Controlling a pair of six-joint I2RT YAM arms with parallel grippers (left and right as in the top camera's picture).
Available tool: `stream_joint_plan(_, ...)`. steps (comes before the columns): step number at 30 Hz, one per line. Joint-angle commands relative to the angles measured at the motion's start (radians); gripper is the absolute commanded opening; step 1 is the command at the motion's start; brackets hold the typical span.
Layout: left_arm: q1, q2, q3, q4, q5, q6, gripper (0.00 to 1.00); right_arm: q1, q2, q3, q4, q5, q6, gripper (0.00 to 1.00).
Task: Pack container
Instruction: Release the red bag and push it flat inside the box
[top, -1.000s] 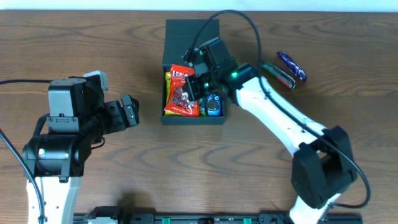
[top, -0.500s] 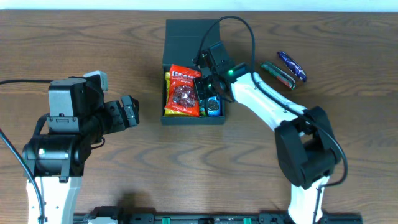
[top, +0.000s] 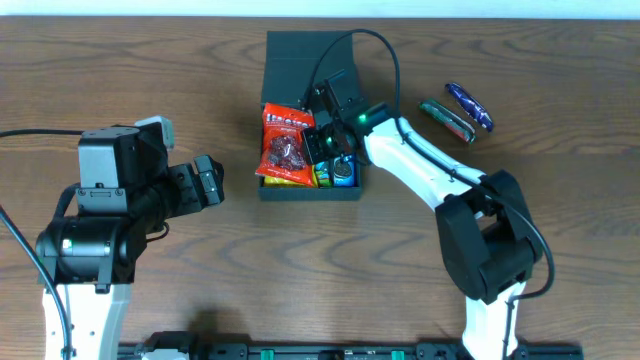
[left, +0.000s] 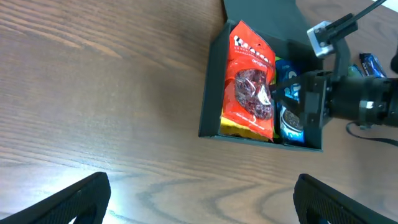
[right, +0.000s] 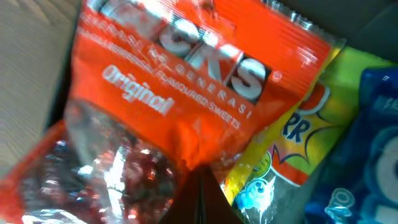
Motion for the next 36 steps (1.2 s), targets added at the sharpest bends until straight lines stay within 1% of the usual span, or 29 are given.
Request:
stream_joint_plan(1, -0.003, 0.002, 0.023, -0.003, -0.007, -0.001, 0.95, -0.021, -0.043, 0.081, -0.032, -0.023, 0.001, 0.01)
stream_joint_plan(5, -0.003, 0.002, 0.023, -0.001, -0.007, -0.001, 0.95, -0.010, -0.067, 0.101, -0.048, -0.071, -0.043, 0.01)
stream_joint_plan(8, -0.003, 0.002, 0.023, -0.001, -0.007, -0.001, 0.95, 0.008, -0.060, 0.094, -0.077, -0.074, -0.045, 0.01)
stream_joint_plan(22, -0.003, 0.002, 0.023, -0.001, -0.007, 0.000, 0.95, 0.079, 0.116, 0.078, -0.084, -0.055, -0.048, 0.01)
stream_joint_plan(30, -0.003, 0.002, 0.023, 0.000, -0.010, 0.000, 0.95, 0.060, 0.043, 0.146, -0.101, -0.083, -0.049, 0.01)
stream_joint_plan(33, -0.003, 0.002, 0.023, 0.000, -0.010, 0.000, 0.95, 0.050, -0.014, 0.170, -0.134, -0.105, -0.087, 0.01)
stream_joint_plan(36, -0.003, 0.002, 0.023, 0.001, -0.010, 0.000, 0.95, 0.055, -0.041, 0.171, -0.203, -0.117, -0.121, 0.01)
